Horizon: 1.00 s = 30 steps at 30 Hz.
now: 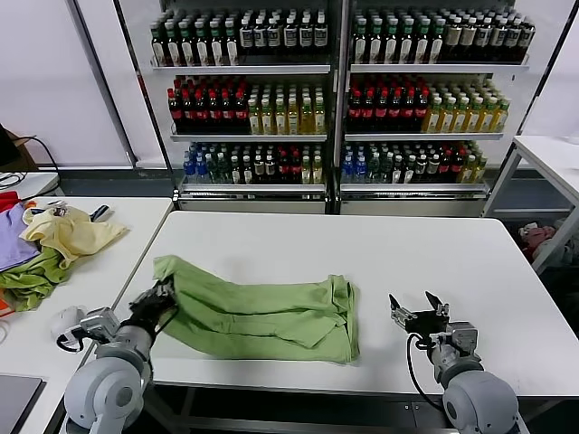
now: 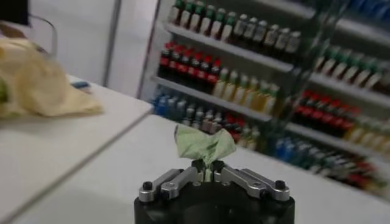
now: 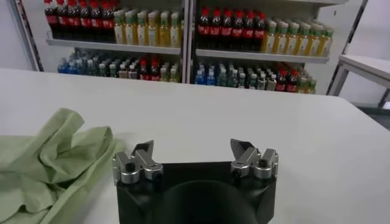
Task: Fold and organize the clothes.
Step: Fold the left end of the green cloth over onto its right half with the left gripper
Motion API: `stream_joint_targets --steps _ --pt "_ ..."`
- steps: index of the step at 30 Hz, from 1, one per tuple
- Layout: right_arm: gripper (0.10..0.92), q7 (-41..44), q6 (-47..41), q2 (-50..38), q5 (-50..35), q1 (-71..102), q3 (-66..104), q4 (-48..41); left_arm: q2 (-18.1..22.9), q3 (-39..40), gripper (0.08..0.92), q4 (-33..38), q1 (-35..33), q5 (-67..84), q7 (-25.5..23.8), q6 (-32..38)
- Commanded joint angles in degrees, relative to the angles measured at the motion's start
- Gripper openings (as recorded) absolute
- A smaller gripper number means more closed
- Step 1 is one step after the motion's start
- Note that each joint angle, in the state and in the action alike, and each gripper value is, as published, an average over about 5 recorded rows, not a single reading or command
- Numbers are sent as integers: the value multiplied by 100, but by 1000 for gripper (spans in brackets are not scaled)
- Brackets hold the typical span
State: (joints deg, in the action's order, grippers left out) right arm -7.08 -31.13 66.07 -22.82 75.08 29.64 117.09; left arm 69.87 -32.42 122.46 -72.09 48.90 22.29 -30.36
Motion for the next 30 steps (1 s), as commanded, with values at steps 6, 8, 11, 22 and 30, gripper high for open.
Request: stream_joint_targets --steps 6,8,11,22,30 --pt "823 12 9 -17 -20 -92 17 -93 1036 1576 124 229 507 1800 -18 -45" --pt "823 16 16 -18 -35 -106 42 -123 1157 1850 124 41 627 1683 -5 -30" --pt "823 24 26 -31 -66 -132 66 -165 1353 2196 124 -295 817 1489 20 -3" --pt "823 45 58 -128 -178 -222 107 -247 1722 2882 128 -1191 1238 866 -27 95" --pt "823 44 74 -130 -185 -261 80 -286 1854 3309 300 -1653 1450 420 -110 263"
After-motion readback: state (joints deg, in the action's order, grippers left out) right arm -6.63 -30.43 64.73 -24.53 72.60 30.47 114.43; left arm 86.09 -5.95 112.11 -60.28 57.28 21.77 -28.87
